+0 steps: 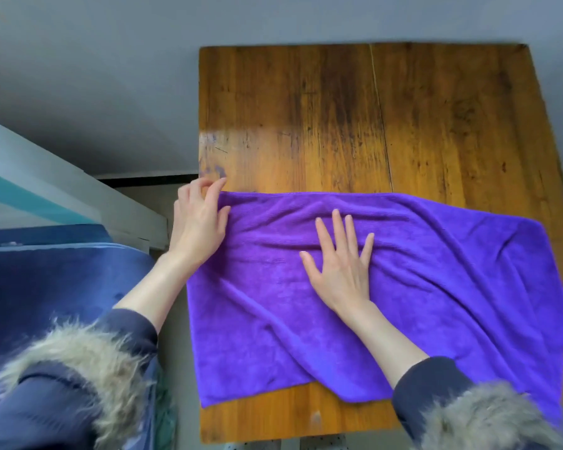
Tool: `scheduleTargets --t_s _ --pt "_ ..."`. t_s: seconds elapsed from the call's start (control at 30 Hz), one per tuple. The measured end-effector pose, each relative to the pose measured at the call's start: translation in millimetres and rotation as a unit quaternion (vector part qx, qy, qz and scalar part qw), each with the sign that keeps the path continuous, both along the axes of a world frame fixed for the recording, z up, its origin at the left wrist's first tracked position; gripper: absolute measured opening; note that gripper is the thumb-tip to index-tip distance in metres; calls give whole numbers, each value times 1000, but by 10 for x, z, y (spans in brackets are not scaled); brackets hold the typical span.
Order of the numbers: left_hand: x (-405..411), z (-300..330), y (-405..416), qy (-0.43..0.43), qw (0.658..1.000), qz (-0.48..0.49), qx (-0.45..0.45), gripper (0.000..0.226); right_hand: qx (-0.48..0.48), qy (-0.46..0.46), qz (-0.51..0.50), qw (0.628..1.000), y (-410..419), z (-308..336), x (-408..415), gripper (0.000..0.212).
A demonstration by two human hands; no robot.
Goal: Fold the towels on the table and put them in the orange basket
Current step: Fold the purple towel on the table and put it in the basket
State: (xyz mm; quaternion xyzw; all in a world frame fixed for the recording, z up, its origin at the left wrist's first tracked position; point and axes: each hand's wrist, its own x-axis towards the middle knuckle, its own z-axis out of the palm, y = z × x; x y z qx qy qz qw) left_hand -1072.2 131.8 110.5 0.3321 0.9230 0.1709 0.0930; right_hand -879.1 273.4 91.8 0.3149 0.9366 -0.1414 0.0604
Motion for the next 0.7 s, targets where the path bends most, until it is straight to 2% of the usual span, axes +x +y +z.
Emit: scheduleTargets --t_s 0.13,0.23,0.3,0.37,0.43,0.5,0.6,0.7 --pt "-242 -101 148 -3 999 -47 -1 23 24 -14 -9 1000 -191 -162 -184 66" --pt "-299 -44 249 -97 992 -12 78 19 48 -12 -17 999 -223 -230 -166 64" --pt "-367 30 304 -118 987 -13 104 25 65 -2 -17 998 -239 -261 -149 63" --pt "-497 79 322 -65 995 -52 51 30 77 4 -19 997 -235 -284 -156 63" --pt "-637 105 295 -21 995 -90 -47 37 81 4 -19 997 -224 -300 -161 64" --pt "-739 124 229 -37 990 -88 -107 41 78 2 -20 997 -225 -302 -156 64" --pt "-845 111 125 -78 988 -45 -127 37 73 1 -23 997 -239 -293 -163 64" --pt "-879 46 89 -63 993 -8 -96 35 73 3 -25 997 -239 -290 -181 64"
